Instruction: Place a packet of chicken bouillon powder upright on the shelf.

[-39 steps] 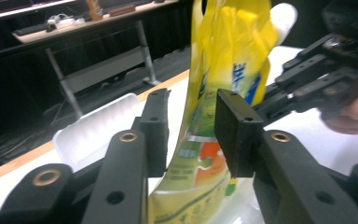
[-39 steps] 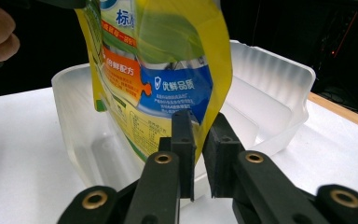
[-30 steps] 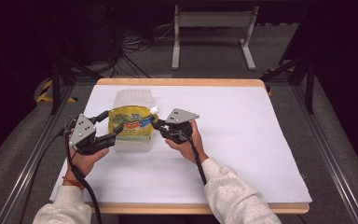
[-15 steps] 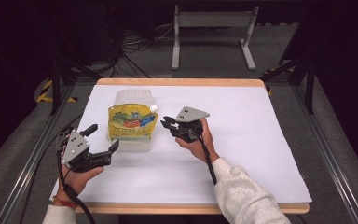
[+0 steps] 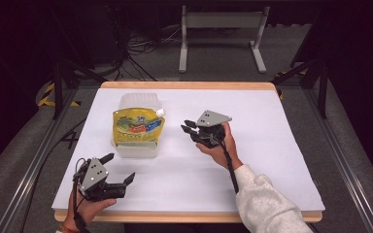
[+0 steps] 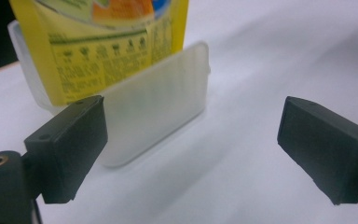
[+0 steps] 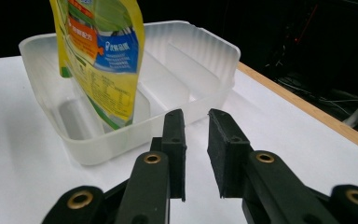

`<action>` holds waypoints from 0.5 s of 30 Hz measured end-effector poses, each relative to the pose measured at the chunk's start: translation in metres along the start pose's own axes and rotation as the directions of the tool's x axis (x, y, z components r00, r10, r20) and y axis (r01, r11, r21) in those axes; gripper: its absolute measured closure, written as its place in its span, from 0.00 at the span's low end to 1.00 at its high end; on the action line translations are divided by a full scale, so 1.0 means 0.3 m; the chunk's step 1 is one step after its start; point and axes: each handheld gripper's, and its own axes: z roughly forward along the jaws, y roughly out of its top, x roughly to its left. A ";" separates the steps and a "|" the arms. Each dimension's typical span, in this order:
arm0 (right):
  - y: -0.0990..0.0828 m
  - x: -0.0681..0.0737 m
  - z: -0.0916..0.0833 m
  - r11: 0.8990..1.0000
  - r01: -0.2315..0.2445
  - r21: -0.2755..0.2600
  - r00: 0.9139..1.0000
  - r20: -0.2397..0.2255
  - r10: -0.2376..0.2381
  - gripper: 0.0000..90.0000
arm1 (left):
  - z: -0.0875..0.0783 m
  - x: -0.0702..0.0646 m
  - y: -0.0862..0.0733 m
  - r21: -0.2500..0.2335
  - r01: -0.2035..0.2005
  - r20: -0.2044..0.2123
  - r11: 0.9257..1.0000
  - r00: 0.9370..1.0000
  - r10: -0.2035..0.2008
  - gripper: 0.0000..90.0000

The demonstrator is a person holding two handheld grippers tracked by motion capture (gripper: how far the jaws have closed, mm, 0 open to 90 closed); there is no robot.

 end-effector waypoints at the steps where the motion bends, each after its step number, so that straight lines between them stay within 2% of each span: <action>1: 0.000 0.000 0.000 1.000 0.000 0.000 1.000 0.000 0.000 0.84 | 0.004 -0.003 -0.007 0.010 -0.006 0.000 1.000 1.000 0.006 0.10; 7: -0.013 -0.024 -0.047 0.999 0.027 0.036 0.999 0.031 -0.028 0.82 | 0.019 -0.004 -0.044 0.055 -0.004 0.021 0.999 1.000 0.003 0.09; 15: -0.044 -0.048 -0.113 0.993 0.059 0.099 0.995 0.069 -0.067 0.77 | 0.031 0.009 -0.077 0.098 -0.011 0.019 0.995 1.000 0.009 0.10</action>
